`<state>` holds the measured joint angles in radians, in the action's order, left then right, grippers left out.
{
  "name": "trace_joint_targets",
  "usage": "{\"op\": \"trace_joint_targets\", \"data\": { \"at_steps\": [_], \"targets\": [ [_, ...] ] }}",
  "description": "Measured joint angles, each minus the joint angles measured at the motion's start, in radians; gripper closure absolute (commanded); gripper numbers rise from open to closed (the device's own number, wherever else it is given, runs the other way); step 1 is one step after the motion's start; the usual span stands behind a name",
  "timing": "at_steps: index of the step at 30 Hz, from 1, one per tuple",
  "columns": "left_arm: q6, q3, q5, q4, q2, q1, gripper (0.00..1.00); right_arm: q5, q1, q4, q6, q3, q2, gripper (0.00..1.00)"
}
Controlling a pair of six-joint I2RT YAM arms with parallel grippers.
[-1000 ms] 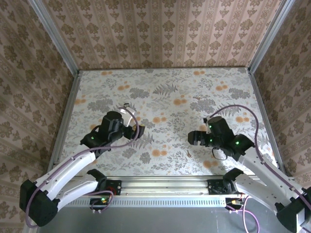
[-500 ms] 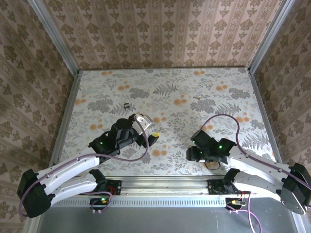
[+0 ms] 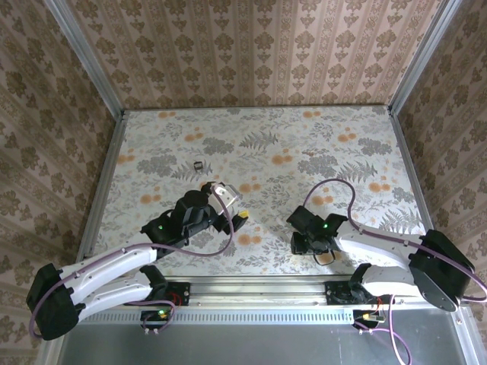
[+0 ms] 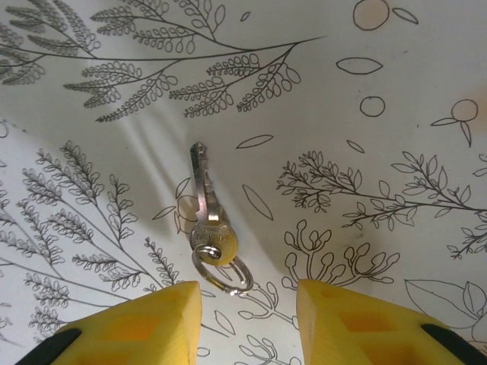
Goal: Unlock with the key
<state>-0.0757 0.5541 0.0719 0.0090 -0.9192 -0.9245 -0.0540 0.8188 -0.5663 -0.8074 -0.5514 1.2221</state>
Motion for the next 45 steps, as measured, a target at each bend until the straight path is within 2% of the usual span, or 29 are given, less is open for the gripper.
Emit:
{"op": "trace_joint_targets", "data": {
  "at_steps": [11, 19, 24, 28, 35, 40, 45],
  "targets": [
    [0.0, -0.02, 0.017, 0.007, 0.011, -0.003, 0.0, -0.016, 0.0, 0.048, 0.04, -0.015, 0.051, 0.69],
    [0.012, -0.022, 0.029, 0.007, 0.011, -0.004, 0.0, -0.029, 0.0, 0.048, 0.07, -0.051, 0.09, 0.95],
    [0.07, -0.022, 0.031, 0.007, 0.012, -0.004, 0.01, -0.028, 0.0, 0.048, 0.098, -0.061, 0.092, 1.0],
    [0.211, -0.022, 0.047, -0.007, 0.023, -0.004, 0.03, -0.025, 0.0, 0.019, 0.135, -0.078, 0.037, 1.0],
    [0.64, -0.015, 0.002, -0.038, 0.024, -0.002, 0.11, -0.025, 0.002, -0.017, 0.232, -0.183, -0.125, 1.0],
    [0.915, -0.062, -0.063, 0.105, 0.012, -0.006, 0.13, -0.01, 0.002, 0.009, 0.273, -0.249, -0.167, 1.0],
    [1.102, -0.099, -0.105, 0.251, -0.036, -0.025, 0.14, 0.021, 0.002, 0.078, 0.278, -0.269, -0.168, 1.0]
  ]
}}
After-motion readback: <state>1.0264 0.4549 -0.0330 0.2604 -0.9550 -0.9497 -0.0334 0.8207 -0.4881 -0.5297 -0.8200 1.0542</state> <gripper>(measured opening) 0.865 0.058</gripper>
